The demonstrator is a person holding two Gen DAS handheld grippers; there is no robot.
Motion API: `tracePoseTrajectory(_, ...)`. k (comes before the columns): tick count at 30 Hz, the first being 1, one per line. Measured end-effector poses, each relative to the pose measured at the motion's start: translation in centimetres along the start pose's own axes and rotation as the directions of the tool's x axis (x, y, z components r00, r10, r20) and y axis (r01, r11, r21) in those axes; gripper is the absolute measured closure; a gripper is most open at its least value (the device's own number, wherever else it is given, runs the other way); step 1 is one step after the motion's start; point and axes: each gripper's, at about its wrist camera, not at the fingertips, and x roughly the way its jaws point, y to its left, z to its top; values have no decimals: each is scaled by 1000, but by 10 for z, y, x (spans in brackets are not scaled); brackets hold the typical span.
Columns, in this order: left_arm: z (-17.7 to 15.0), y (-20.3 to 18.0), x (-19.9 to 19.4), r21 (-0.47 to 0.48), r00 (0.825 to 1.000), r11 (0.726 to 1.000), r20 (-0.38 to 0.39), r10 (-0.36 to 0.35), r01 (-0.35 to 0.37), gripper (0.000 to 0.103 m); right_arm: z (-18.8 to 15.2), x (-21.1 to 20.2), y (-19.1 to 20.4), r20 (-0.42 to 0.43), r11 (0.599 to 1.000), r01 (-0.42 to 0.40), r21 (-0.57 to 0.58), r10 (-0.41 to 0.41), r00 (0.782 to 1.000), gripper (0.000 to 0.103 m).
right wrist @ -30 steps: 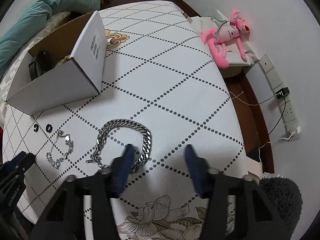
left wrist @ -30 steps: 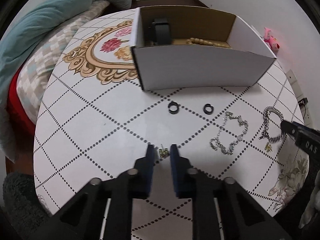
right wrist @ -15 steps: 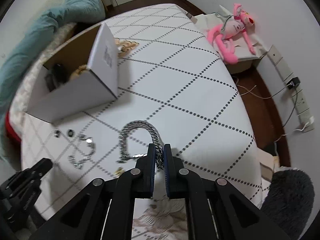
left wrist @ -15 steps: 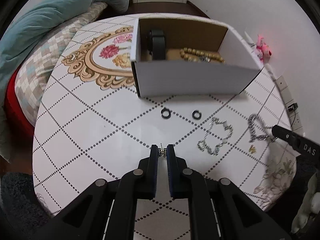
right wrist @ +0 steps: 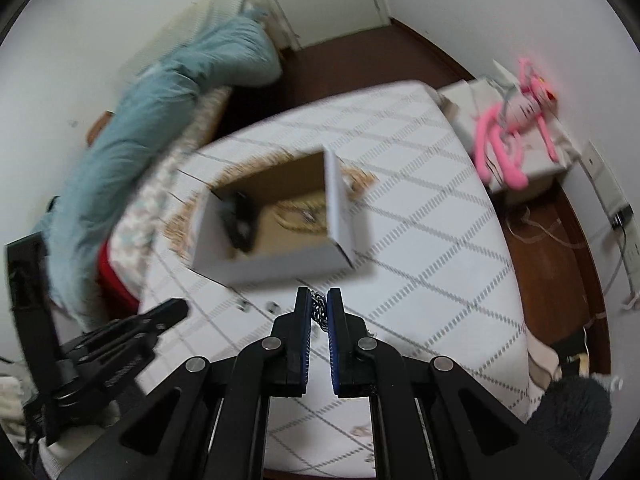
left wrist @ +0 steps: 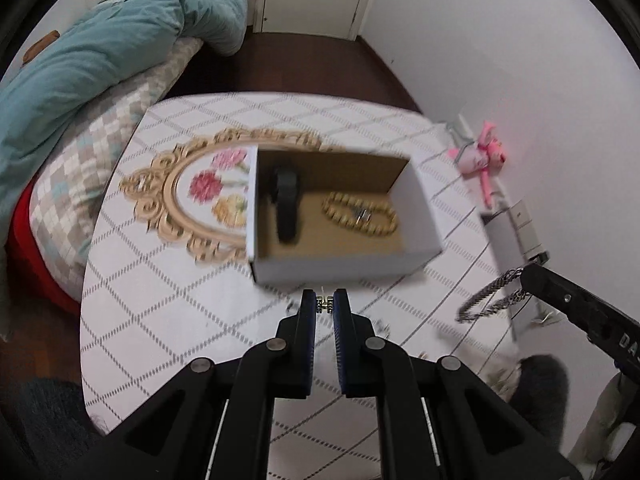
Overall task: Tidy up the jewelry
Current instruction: 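Carry both items over the box and open both tools to drop them in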
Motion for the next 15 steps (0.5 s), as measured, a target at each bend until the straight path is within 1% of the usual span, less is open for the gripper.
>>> tracePoseTrajectory(2, 18, -2, -3, 9, 1000, 1000, 11, -19, 18, 97, 14, -7, 10, 20, 1000, -25, -18, 26, 999, 95)
tracePoseTrajectory(5, 41, -1, 8, 12, 999, 999, -18, -51, 52, 97, 38, -10, 26, 43, 997, -51, -59, 53, 998, 95)
tracePoseTrajectory(7, 53, 3, 22, 13, 998, 999, -45, -41, 42, 97, 52, -1, 33, 43, 995, -55, -80, 59, 997, 95)
tracePoseTrajectory(12, 73, 16, 54, 4, 994, 1000, -106, -15, 15, 97, 72, 40, 39, -23, 995, -51, -91, 49, 999, 95)
tracePoseTrajectory(13, 76, 18, 58, -3, 993, 1000, -114, -10, 10, 95, 75, 50, 38, -41, 995, -51, -88, 47, 998, 95)
tracePoseTrajectory(15, 81, 23, 67, -29, 988, 1000, -152, 4, -8, 95, 78, 66, 35, -71, 996, -43, -80, 37, 997, 95)
